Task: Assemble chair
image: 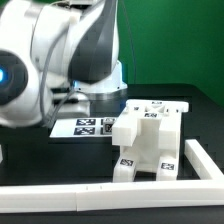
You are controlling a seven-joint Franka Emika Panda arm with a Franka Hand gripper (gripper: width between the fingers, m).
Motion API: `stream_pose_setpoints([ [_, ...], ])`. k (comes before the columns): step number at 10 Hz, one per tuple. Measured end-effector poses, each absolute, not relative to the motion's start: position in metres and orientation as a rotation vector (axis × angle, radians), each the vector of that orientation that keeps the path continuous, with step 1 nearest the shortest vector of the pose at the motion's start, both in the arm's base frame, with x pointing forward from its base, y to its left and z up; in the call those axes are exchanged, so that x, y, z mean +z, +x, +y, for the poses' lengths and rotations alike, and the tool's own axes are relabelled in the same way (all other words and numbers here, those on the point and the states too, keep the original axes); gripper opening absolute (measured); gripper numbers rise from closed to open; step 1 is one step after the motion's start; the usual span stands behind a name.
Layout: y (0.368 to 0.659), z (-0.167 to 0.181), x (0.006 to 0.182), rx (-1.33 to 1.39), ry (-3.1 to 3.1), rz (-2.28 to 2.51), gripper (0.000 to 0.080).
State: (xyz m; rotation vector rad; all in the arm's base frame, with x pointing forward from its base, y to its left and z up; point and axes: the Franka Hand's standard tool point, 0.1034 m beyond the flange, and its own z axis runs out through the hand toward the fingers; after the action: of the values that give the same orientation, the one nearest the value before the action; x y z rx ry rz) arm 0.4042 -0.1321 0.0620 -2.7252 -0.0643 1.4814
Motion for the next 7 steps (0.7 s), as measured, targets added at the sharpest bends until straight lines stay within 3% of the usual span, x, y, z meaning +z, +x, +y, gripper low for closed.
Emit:
stream_pose_setpoints([
  [1,0.415,-0.128,0.078,1.371,-2.78,-0.086,0.0269],
  [5,0.423,-0.132,0.074,1.006,-2.945,-0.089,0.0271],
  [6,0.434,-0.112,0.093,0.893,-2.963,-0.072,0.0271],
  [7,0.453,-0.082,0.123,0.741,-2.954,-0.073,0.0271],
])
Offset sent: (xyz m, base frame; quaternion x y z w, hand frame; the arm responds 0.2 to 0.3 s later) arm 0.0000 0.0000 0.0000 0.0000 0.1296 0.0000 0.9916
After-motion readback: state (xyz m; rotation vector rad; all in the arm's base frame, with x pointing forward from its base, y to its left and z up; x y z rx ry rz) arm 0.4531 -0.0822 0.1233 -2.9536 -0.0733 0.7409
